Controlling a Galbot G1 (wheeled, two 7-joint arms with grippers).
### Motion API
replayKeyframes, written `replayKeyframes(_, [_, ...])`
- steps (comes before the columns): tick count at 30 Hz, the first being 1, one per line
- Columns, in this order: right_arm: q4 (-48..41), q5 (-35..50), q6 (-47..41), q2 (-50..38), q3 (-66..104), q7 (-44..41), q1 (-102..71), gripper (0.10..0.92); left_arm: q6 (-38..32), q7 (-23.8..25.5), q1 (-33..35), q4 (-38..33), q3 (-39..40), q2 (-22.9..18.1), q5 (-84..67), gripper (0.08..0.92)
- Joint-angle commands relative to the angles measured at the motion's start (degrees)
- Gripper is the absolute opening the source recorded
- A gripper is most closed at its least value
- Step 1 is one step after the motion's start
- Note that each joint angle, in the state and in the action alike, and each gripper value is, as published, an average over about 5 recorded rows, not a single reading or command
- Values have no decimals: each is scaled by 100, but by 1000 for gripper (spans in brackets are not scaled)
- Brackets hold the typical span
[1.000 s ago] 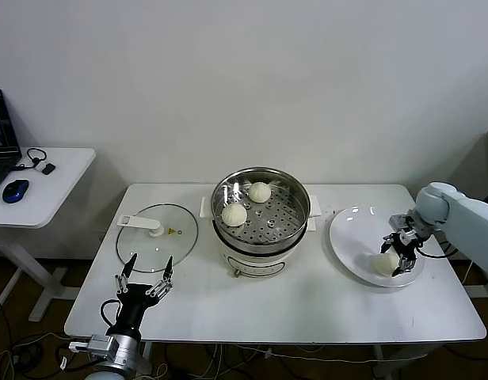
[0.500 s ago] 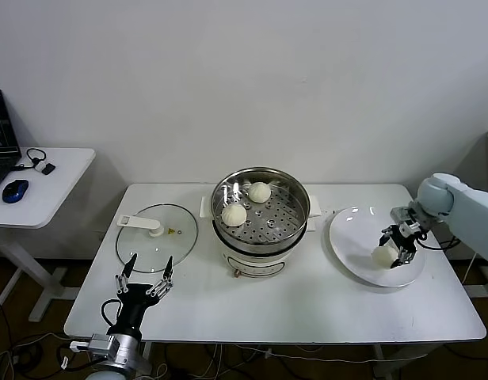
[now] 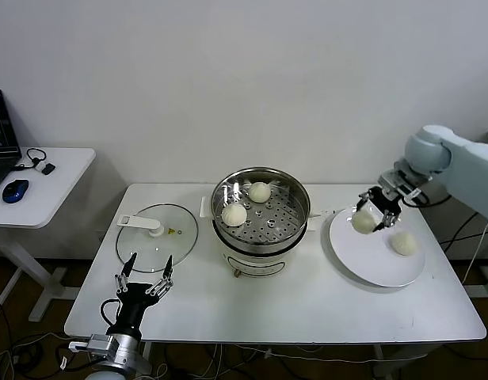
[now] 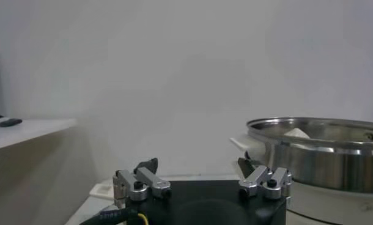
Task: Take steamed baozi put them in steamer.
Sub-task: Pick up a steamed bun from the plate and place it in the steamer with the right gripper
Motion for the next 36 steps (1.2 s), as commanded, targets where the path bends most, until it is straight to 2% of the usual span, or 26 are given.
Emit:
replayKeyframes(1, [737,-61,590,676,-435,-27,1505,681,25,-6,-5,-33,-11,-2,-39,823])
replayKeyframes(9, [510,-301,637,1719,-80,3,1244,679,25,-19,24,-59,-55,-35,-39,823])
replayKeyframes(21, [-346,-639,783,3293,-86,73,615,679,86,-92,-24,-194,-133,-104,-61,823])
replayKeyframes(29, [-463,-997,1121,3571,-174,107,295,679,74,-100,10,-146,-179,-96,-86,823])
replayKeyframes(36, [-272,-1140,1083,3541,-176,101,-15,675,102,-105,17,-164,-183,-82,-78,823])
